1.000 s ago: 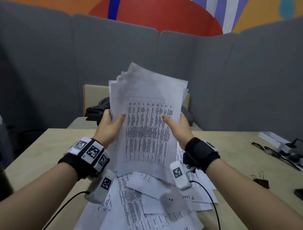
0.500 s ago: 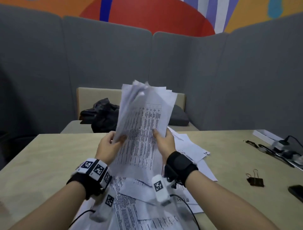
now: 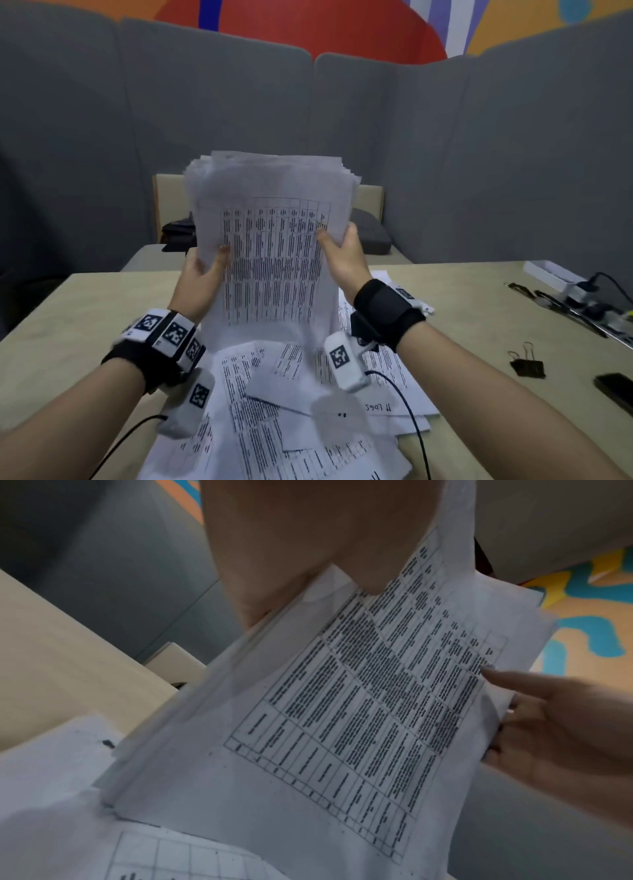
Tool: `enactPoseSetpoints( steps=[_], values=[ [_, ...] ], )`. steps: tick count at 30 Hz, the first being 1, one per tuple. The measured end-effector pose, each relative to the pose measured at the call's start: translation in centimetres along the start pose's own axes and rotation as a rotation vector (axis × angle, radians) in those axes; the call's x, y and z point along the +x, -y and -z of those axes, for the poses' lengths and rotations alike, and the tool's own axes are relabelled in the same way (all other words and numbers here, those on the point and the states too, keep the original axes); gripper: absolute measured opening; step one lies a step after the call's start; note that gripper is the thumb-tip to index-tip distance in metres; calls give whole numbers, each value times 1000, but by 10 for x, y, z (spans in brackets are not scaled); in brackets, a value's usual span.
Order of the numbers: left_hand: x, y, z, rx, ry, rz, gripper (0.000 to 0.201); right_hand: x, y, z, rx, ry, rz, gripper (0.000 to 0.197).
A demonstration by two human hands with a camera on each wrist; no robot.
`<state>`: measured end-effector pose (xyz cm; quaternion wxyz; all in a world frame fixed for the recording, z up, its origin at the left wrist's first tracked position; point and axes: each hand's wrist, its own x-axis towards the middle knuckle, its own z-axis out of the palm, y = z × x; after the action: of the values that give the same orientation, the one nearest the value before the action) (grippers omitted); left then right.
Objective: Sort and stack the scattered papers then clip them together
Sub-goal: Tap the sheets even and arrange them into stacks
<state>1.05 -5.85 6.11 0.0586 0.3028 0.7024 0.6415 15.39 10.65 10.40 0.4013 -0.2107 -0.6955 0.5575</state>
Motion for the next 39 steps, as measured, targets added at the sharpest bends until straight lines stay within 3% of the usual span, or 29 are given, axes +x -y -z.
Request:
enactPoseSetpoints(
  steps=[8,11,13,15,18,20,21,23,25,26,28,30,32,34,35,37,39],
  values=[
    [0,17,-5,-11,34,37,47,-11,-19,-15,-79,-4,-179,42],
    [-1,17,-16,100,-23,39,28,-13,-16,-27,-90,23,-203,36],
    [2,14,-14,108,-56,42,28,-7,-11,-26,-115,15,-212,40],
    [6,7,-5,118,-42,21,29,4,-4,-15,-170,-56,-113,63],
    [11,-10,11,308,42,-125,21,17,26,10,-443,-238,254,102],
    [15,-23,20,451,81,-242,15,23,54,24,-624,-223,441,112],
    [15,-30,23,526,101,-293,13,24,67,30,-703,-152,458,114],
    [15,-46,29,635,151,-388,11,28,82,42,-729,90,387,98],
    [15,-62,31,705,186,-469,20,25,84,49,-576,303,302,54],
    [17,-67,32,720,177,-507,16,22,83,50,-485,335,269,34],
    [20,-73,36,681,59,-551,14,14,78,53,-337,317,220,17],
    [26,-67,42,671,-199,-461,32,12,71,57,-272,266,208,14],
    [26,-54,51,575,-368,-154,79,13,61,62,-207,219,168,14],
    [26,-32,60,327,-369,117,109,12,50,66,-96,166,123,17],
    [25,-21,64,205,-309,197,114,12,44,67,-28,150,98,21],
    [21,-10,66,100,-117,209,96,11,30,66,84,146,54,28],
    [10,-9,62,69,-58,131,57,10,13,66,138,143,29,34]
  ],
)
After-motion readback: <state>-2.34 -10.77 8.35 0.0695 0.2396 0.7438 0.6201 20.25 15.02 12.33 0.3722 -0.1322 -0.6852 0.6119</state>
